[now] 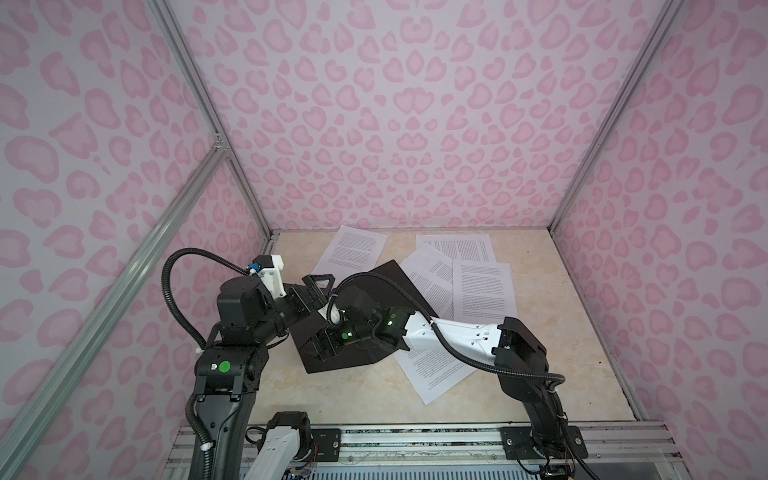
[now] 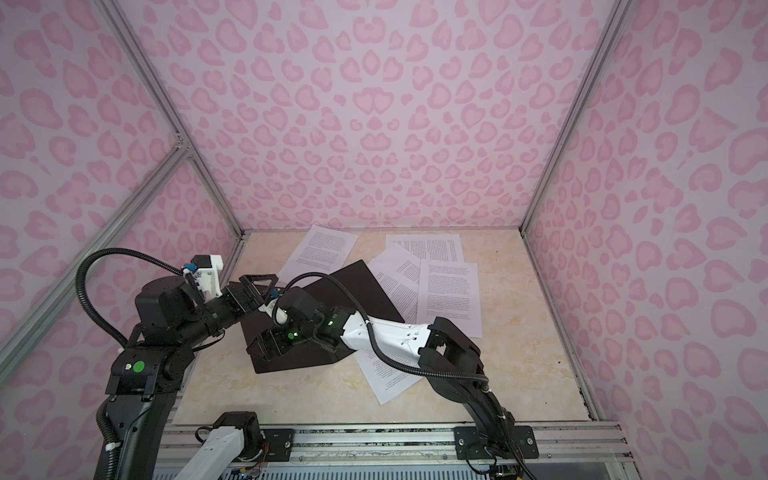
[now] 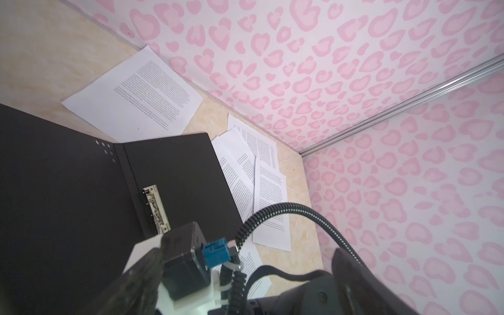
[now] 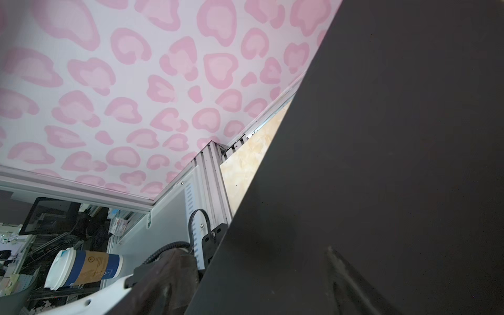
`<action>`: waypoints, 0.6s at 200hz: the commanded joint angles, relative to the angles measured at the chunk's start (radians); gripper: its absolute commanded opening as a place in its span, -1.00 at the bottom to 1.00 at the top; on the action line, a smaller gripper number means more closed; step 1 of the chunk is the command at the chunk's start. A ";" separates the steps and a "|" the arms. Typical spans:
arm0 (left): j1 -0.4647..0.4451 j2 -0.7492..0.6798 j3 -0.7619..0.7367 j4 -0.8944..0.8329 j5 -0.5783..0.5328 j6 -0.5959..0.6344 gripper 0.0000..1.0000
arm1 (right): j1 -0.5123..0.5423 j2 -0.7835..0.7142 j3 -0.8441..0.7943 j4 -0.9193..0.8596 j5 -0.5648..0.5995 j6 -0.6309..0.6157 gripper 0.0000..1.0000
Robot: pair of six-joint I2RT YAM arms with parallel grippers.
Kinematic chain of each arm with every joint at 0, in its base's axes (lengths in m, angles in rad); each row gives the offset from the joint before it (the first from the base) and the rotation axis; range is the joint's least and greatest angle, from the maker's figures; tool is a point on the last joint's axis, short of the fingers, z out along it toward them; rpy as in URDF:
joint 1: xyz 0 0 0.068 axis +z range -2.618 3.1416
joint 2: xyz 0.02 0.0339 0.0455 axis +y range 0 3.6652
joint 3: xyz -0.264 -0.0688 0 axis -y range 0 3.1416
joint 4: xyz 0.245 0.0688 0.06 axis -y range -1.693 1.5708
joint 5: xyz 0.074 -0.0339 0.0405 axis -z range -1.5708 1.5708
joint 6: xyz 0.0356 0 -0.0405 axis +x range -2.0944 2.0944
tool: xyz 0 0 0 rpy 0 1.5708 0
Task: Put the files into the folder
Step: 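Swing the cover open with the right gripper while the left gripper holds the back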
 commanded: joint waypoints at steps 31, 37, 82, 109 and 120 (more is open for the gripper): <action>0.029 -0.008 -0.087 0.067 0.074 -0.009 0.96 | -0.064 -0.064 -0.088 -0.007 0.001 -0.037 0.66; 0.029 -0.007 -0.099 0.073 0.079 -0.008 0.96 | -0.079 -0.083 -0.117 -0.005 0.006 -0.038 0.64; 0.028 -0.015 -0.335 0.192 0.133 -0.026 0.96 | -0.246 -0.200 -0.407 0.060 0.013 -0.023 0.45; 0.022 0.015 -0.537 0.360 0.172 -0.085 0.96 | -0.313 -0.204 -0.502 0.104 -0.021 -0.018 0.22; 0.012 0.033 -0.602 0.434 0.176 -0.114 0.96 | -0.324 -0.192 -0.516 0.115 -0.029 -0.020 0.15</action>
